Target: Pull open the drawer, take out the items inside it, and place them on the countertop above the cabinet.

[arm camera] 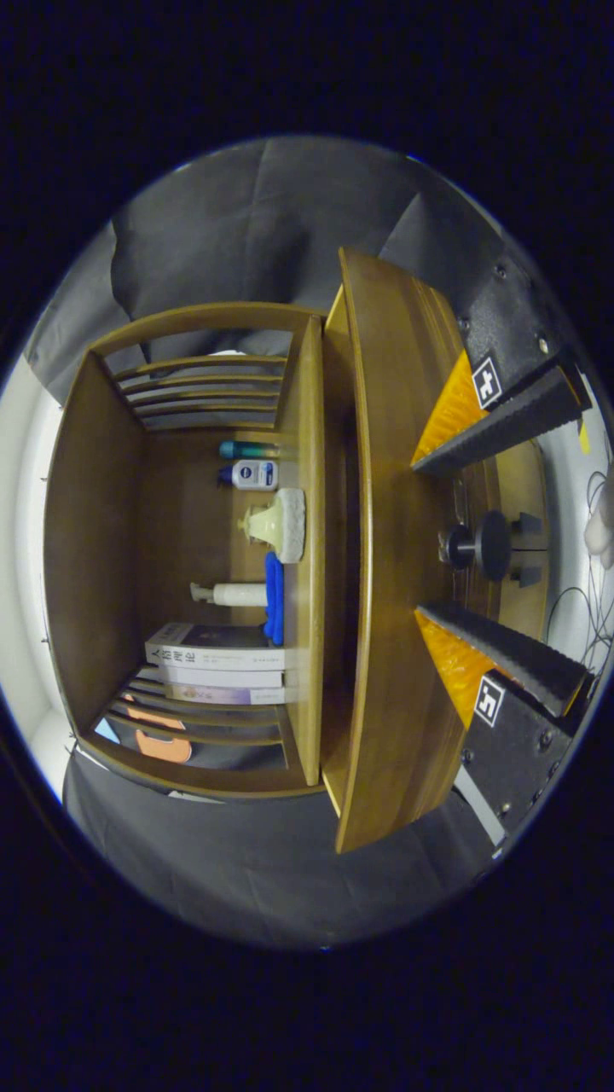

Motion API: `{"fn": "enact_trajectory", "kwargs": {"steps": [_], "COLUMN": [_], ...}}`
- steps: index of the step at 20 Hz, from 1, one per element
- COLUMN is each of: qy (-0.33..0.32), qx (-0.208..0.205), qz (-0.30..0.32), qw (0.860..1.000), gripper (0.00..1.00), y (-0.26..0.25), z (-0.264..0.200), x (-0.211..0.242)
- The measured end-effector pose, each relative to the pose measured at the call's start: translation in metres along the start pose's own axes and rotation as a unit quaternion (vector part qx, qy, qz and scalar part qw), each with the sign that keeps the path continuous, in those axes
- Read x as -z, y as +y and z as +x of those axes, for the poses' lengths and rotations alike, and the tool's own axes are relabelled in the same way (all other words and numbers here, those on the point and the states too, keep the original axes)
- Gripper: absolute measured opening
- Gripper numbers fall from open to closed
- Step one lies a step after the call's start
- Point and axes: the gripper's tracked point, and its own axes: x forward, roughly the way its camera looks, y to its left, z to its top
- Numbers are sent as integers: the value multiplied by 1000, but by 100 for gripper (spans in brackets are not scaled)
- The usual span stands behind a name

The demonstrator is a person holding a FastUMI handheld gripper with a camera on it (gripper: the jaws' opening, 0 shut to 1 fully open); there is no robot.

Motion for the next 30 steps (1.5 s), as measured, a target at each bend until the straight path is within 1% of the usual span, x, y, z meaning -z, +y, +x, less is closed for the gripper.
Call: {"fn": "enact_trajectory", "kwargs": {"steps": [3, 6, 11, 16, 20, 24, 28, 30], "qy": [7, -5, -2, -8, -3, -3, 18, 50], "qx": [-2, -2, -4, -2, -7, -5, -6, -3], "qz": [13, 4, 17, 12, 25, 21, 20, 6], "qw": [1000, 1000, 1000, 1000, 1000, 1000, 1000, 999], "gripper": [99, 98, 99, 98, 98, 99, 98, 98], "y": [1, 0, 2, 4, 5, 4, 5, 1], "z": [14, 33, 56, 74, 78, 78, 77, 75], "x": [-4, -7, -14, -18, -18, -18, -17, -9]}}
